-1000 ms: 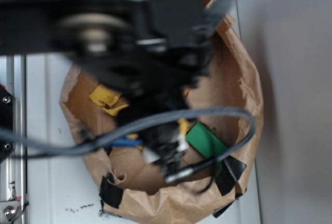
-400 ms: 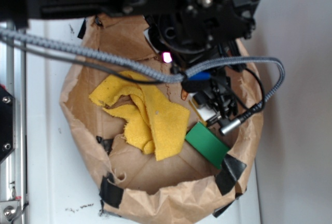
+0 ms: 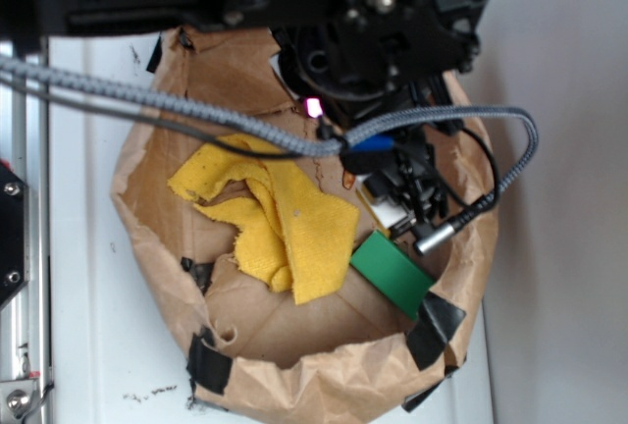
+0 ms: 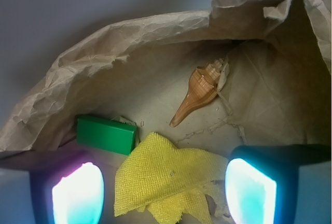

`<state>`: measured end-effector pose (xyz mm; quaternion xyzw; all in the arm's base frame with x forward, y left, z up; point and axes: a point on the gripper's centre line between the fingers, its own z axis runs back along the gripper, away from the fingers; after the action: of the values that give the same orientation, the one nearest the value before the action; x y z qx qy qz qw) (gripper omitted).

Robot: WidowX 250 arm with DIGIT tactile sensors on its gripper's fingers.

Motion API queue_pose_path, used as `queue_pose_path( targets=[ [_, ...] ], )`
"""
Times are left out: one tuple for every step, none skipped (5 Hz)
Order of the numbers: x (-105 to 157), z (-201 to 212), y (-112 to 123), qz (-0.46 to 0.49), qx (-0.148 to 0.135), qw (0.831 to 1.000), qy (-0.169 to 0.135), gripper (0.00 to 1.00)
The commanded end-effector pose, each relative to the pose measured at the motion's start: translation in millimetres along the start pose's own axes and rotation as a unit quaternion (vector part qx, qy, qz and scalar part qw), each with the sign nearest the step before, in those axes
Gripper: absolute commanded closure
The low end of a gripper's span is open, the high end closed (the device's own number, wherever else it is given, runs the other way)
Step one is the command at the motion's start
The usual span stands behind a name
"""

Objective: Grab the shell.

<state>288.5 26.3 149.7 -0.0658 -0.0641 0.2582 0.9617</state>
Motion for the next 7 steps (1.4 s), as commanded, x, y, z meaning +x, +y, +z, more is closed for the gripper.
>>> queue_pose_path(
  targets=[
    [17,-31,13,-0.025,-0.012,0.999,-0.047,0.00],
    [25,-49,22,-0.031,-0.024,0.998,-0.039,0.00],
    [29,-59,31,-0.017,-0.015,0.999,-0.044,0.00],
    [29,-53,47,0.021,-0.027,0.998,-0.054,0.00],
    [28,-45,64,0.097,-0.055,0.992,-0.051,0.00],
    [27,-46,74,0.147,-0.074,0.985,-0.046,0.00],
    [31,-56,66,0.160,-0.070,0.983,-0.063,0.00]
  ],
)
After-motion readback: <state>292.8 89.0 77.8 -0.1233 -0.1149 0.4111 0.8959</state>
